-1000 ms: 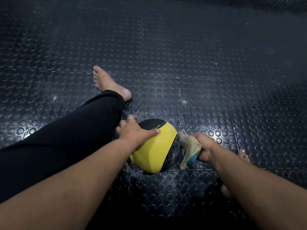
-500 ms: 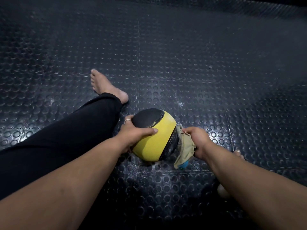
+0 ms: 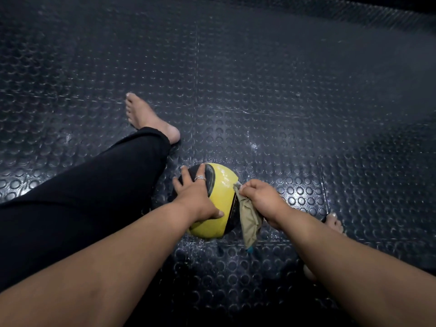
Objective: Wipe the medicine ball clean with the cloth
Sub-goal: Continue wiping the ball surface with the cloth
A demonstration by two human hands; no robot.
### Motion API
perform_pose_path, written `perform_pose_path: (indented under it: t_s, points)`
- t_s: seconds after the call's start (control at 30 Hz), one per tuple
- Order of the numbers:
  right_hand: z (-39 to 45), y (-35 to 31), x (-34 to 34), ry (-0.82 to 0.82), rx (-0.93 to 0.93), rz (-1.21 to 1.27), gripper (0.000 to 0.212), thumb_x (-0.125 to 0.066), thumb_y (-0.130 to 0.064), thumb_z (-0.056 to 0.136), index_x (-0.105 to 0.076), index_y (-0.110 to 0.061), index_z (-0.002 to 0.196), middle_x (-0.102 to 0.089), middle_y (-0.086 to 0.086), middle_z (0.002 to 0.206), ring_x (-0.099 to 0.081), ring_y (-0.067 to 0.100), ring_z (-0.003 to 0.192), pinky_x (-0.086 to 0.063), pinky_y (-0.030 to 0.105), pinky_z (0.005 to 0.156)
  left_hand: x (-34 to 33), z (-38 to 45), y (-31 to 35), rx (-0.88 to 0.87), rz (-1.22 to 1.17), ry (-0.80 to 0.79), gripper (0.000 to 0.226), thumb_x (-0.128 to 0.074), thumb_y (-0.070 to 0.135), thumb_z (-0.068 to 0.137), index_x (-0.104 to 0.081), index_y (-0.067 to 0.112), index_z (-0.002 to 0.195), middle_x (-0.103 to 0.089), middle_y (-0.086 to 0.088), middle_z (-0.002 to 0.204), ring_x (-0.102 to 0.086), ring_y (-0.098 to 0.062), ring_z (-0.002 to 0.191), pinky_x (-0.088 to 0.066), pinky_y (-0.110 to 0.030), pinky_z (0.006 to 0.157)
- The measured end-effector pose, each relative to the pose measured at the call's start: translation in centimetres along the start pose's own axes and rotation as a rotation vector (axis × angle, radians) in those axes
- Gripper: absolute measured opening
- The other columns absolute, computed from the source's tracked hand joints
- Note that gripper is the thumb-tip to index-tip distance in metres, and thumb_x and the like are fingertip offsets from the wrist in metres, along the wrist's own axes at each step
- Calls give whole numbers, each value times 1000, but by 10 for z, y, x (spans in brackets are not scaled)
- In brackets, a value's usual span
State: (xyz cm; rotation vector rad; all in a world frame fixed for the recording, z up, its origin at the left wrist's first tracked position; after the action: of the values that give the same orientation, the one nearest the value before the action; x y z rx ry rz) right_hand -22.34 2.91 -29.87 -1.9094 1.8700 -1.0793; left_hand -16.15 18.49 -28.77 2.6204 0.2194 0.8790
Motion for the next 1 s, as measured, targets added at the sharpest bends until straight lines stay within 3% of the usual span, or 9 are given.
perform_pose_path:
  t_s: [0.1, 0.2, 0.27, 0.37, 0.47, 0.57, 0.7, 0.9, 1.0]
  points:
    - [3, -7, 2, 31, 55, -71, 18, -58, -15, 87, -54, -19, 70, -58, 2, 72, -53, 19, 71, -42, 29, 69, -2, 3, 2, -9, -37, 20, 131, -84, 33, 74, 22, 28, 151, 28, -6, 159, 19, -37, 147, -10, -49, 119]
    - [1, -20, 4, 85, 141, -200, 16, -60, -19, 87, -57, -21, 72, -61, -2, 77, -56, 16, 77, -42, 26, 67, 0, 10, -3, -38, -27, 18, 139, -89, 37, 64, 19, 36, 151, 24, -6, 160, 17, -39, 147, -11, -50, 119]
    - [-5, -32, 2, 149, 223, -359, 10, -61, -23, 88, -59, -22, 79, -59, -2, 85, -54, 14, 81, -36, 23, 63, 8, 14, -8, -41, 12, 21, 145, -93, 42, 56, 16, 40, 151, 21, -7, 160, 12, -40, 147, -12, -51, 120]
    - [-25, -51, -7, 262, 411, -442, 7, -59, -25, 90, -61, -18, 92, -52, -3, 92, -49, 11, 85, -33, 22, 69, 14, 16, -12, -37, 38, 4, 147, -94, 42, 52, 13, 43, 151, 20, -6, 161, 10, -37, 148, -15, -54, 119]
    - [-43, -57, -31, 209, 612, -516, 14, -58, -22, 90, -63, -14, 101, -52, -1, 96, -50, 13, 86, -40, 22, 76, 10, 15, -11, -44, 79, -61, 150, -95, 38, 52, 20, 43, 149, 27, -8, 159, 16, -39, 147, -12, -53, 120]
    - [-45, -51, -53, 108, 726, -644, 16, -55, -19, 90, -66, -11, 99, -54, 8, 92, -55, 26, 83, -50, 38, 74, 5, 13, -7, -46, 130, -88, 148, -94, 32, 57, 23, 43, 148, 31, -10, 157, 18, -40, 146, -13, -54, 119]
    - [-33, -55, -51, 175, 703, -645, 21, -49, -19, 90, -65, -5, 93, -52, 14, 88, -53, 33, 80, -49, 44, 71, 5, 11, -5, -50, 140, -72, 146, -93, 32, 59, 21, 41, 149, 29, -10, 157, 18, -40, 146, -17, -54, 118]
    - [2, -80, -29, 250, 490, -619, 21, -47, -15, 94, -63, -5, 102, -51, 14, 100, -53, 32, 92, -43, 33, 78, 0, 12, 0, -56, 140, -39, 147, -95, 33, 55, 18, 43, 150, 26, -9, 158, 18, -41, 145, -20, -56, 118]
    - [-7, -77, -32, 233, 498, -640, 20, -46, -16, 95, -61, -6, 102, -50, 13, 102, -53, 31, 92, -43, 33, 79, 3, 11, 3, -43, 111, -44, 144, -95, 31, 56, 14, 45, 150, 25, -7, 159, 19, -38, 146, -20, -57, 117]
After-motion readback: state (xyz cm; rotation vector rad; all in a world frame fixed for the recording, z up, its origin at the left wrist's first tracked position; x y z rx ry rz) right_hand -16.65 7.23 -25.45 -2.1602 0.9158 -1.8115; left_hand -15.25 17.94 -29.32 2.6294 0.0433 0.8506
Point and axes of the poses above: each hand's wrist, its own z-axis towards the middle knuckle, its own x-axis out of the back of the hand, y = z × x, the point moved 7 cm from there along z, towards the middle knuckle
